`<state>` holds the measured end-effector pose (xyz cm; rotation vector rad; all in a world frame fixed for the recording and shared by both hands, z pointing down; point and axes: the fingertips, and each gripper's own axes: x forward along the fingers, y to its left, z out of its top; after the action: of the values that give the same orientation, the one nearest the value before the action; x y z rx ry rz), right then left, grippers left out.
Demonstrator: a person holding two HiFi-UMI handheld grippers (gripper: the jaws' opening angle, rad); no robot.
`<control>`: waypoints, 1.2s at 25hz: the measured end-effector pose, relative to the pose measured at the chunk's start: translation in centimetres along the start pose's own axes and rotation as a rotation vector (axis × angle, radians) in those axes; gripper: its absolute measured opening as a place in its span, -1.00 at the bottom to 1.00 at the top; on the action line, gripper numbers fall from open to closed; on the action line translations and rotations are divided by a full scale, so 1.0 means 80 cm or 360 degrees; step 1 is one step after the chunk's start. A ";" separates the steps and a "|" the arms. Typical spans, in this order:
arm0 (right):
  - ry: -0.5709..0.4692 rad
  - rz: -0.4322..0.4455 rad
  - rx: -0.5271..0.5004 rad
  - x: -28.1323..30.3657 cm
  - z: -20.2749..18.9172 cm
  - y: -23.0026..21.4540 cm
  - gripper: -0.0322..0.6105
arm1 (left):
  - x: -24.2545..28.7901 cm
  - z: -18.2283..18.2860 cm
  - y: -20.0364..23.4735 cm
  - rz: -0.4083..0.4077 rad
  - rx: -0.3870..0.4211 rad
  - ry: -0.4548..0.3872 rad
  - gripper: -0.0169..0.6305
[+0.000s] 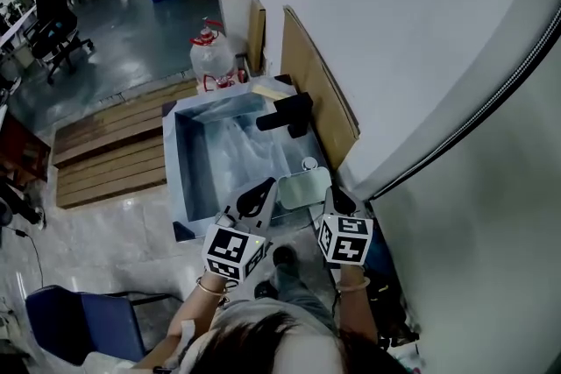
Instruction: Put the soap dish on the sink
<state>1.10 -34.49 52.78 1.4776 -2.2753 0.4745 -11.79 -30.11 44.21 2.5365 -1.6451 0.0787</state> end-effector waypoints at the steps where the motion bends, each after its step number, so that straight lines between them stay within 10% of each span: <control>1: 0.0008 0.0000 -0.0002 0.004 0.000 -0.003 -0.80 | 0.005 0.001 0.000 -0.0002 -0.0001 0.0001 -0.92; 30: 0.0250 0.0062 -0.0032 0.095 -0.075 -0.068 -0.80 | 0.102 -0.018 -0.001 -0.0043 0.0001 0.0096 -0.92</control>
<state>4.10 -39.72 62.13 1.3388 -2.1828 0.5569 -8.36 -37.30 46.54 2.5298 -1.5888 0.1517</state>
